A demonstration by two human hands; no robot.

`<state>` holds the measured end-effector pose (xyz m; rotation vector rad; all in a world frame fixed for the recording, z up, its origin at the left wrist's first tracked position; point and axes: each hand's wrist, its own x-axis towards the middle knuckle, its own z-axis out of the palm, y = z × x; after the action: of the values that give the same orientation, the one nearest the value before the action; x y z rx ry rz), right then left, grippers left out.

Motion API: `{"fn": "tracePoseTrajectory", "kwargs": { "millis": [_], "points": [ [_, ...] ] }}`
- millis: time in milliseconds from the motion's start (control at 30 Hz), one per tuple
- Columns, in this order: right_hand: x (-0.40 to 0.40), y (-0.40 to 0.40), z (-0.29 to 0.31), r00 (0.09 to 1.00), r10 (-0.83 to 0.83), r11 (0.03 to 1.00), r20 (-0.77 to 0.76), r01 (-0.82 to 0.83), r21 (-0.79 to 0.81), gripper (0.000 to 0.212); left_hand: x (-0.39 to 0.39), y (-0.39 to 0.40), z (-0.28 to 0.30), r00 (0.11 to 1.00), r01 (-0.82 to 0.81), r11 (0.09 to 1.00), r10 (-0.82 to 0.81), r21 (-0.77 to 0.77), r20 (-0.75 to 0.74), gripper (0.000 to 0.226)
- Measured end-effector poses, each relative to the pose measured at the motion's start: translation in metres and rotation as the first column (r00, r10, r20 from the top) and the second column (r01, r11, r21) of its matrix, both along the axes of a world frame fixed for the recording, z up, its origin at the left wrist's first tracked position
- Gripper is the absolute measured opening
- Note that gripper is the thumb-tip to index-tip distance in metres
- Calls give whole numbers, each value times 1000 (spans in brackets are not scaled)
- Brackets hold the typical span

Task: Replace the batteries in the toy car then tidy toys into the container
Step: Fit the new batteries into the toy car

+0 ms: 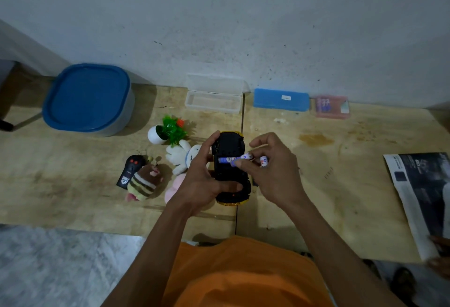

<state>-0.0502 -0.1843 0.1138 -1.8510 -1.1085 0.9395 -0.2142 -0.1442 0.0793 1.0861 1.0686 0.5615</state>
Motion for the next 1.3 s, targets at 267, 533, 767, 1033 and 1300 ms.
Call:
{"fn": "tracePoseTrajectory", "kwargs": {
  "millis": [267, 533, 767, 1033, 1300],
  "points": [
    [-7, 7, -9, 936, 243, 935, 256, -296, 197, 26, 4, 1, 6, 998, 22, 999, -20, -24, 63, 117],
    [0, 17, -34, 734, 463, 821, 496, -566, 72, 20, 5, 0, 7, 995, 35, 998, -29, -58, 96, 116],
    [1, 20, -25, 722, 456, 817, 520, -572, 78, 21, 3, 2, 8, 998, 41, 998, -39, -43, 49, 120],
    [1, 22, -23, 738, 512, 834, 440, -550, -46, 17, 2, 2, 12, 998, 56, 996, -54, -71, 39, 119],
    [11, 17, 5, 863, -61, 970, -502, -67, -232, 36, -3, 6, 10, 1000, 3, 996, -5, -93, -24, 120]
  ]
}}
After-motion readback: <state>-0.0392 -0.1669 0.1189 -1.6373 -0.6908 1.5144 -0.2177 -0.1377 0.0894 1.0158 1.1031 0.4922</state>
